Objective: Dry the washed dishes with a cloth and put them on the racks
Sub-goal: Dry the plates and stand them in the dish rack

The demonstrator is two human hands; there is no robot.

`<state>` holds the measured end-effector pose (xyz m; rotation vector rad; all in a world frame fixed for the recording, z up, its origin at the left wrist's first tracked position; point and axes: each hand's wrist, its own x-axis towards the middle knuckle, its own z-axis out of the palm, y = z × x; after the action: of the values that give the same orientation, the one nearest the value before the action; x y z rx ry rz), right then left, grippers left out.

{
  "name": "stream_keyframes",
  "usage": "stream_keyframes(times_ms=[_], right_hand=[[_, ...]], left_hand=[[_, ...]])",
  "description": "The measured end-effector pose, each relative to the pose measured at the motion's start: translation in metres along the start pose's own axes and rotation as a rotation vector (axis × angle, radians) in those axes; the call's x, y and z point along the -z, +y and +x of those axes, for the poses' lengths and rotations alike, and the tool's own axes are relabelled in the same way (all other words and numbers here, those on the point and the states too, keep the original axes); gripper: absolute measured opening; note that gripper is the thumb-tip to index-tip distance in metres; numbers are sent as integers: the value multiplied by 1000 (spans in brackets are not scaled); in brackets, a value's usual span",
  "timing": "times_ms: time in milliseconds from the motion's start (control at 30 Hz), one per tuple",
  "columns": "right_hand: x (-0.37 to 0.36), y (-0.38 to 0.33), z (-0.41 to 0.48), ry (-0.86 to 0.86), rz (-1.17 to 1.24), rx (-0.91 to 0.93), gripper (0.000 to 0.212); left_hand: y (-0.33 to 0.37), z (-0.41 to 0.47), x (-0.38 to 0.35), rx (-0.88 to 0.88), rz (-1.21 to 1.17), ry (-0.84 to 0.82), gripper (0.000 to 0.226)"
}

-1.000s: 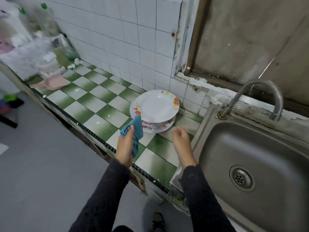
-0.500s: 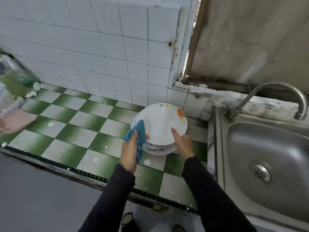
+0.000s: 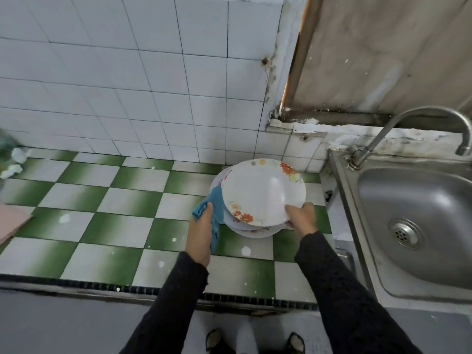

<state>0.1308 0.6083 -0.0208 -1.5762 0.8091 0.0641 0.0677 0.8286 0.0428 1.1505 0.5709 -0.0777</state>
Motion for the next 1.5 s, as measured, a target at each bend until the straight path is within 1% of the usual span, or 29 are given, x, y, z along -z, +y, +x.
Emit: stream_keyframes(times_ms=[100,167,300,400,500,700,800,933,1033,1233,1367,1433,1500], right_hand=[[7,3,-1,63,45,33,35],[14,-1,-3,84,60,66,37],[23,-12,-15,72,126,123,45],[22,-23,-27,62,189,170,34],[16,-39,-38,50,184,239,34],[8,-62,-50,56,124,319,30],[10,-69,-51,57,142,321,33],[13,-71,-50,36,162,315,35],[15,-69,-49,21,206,313,36],[18,-53,-34,48,341,218,42],[27,-50,-38,86,357,238,44],[30,-54,-39,63,396,231,47],[28,-57,-42,16,472,182,48]], left_hand=[[8,-2,2,24,-29,-116,22],[13,-1,2,9,-15,-137,21],[16,0,2,-12,-19,-159,18],[17,1,5,-6,4,-200,17],[17,2,6,2,-5,-248,23],[18,-1,3,-6,-24,-180,22],[14,-2,2,-18,-12,-140,22],[12,-7,-3,-20,-49,-135,18],[8,-8,-7,-22,-39,-81,19],[3,2,-10,-55,-51,-11,17],[-2,1,-14,-127,-51,-35,19],[-5,2,-16,-146,-28,-26,21],[-7,10,-19,-162,12,-2,23]])
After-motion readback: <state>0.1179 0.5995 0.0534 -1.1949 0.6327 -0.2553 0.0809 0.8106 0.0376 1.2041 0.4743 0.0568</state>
